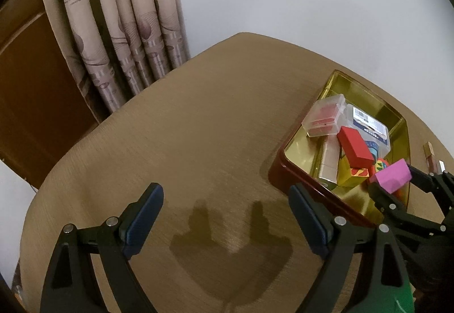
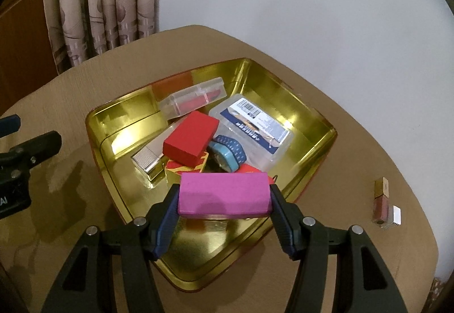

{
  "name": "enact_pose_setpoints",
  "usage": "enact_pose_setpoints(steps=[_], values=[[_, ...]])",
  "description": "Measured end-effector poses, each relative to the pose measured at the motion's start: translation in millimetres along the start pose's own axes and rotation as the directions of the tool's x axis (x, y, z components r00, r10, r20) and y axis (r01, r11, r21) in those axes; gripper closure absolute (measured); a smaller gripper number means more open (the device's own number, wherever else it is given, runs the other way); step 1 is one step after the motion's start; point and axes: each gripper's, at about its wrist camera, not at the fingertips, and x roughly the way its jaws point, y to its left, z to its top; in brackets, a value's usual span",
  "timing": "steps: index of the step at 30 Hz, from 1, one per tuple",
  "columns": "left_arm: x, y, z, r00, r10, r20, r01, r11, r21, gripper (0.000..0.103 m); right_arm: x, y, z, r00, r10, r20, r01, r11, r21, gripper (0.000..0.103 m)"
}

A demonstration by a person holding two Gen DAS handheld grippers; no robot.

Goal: Organize rigid objects
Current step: 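Carry the pink block into the tin and lower it beside the tape measure, then open the right tool to release the pink block and withdraw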

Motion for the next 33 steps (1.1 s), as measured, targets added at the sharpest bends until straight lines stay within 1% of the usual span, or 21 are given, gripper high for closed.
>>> enact_pose_setpoints(steps=[5,14,26,27,30,33], values=[[1.0,-1.2,-0.6,1.0,-0.007,-0.007,0.007,1.0,0.0,0.015,6.8,-1.3,-2.3,0.999,0.019,-0.027,-0.019,1.0,0.013,0.042],[2.5,-3.4,-1.0,1.0,-0.018,-0.023,0.018,1.0,0.024,0.015,9.5,0.3,-3.1,0.999,0.027,-0.035,-0.027,1.0,0.007,0.042],[3.3,-13.8,-2.8,1.0,-0.014,-0.018,0.015,0.998,0.061,0.015,8.6,-0.7,-3.9,0.999,0.037,-0.033,-0.037,0.999,0.012,0.041],[3.4,-14.5,-3.3,1.0,-0.014,-0.019,0.015,0.998,0.062,0.015,8.7,-1.2,-3.6,0.999,0.038,-0.035,-0.038,0.999,0.012,0.041],[3.8,-13.9,-3.9,1.0,-0.016,-0.022,0.017,0.998,0.064,0.015,6.7,-2.6,-3.0,0.999,0.042,-0.031,-0.041,0.999,0.018,0.034],[4.0,-13.4,-4.0,1.0,-0.017,-0.021,0.018,0.998,0.066,0.015,2.1,-7.0,-1.1,0.999,0.045,-0.023,-0.044,0.998,0.038,0.033]])
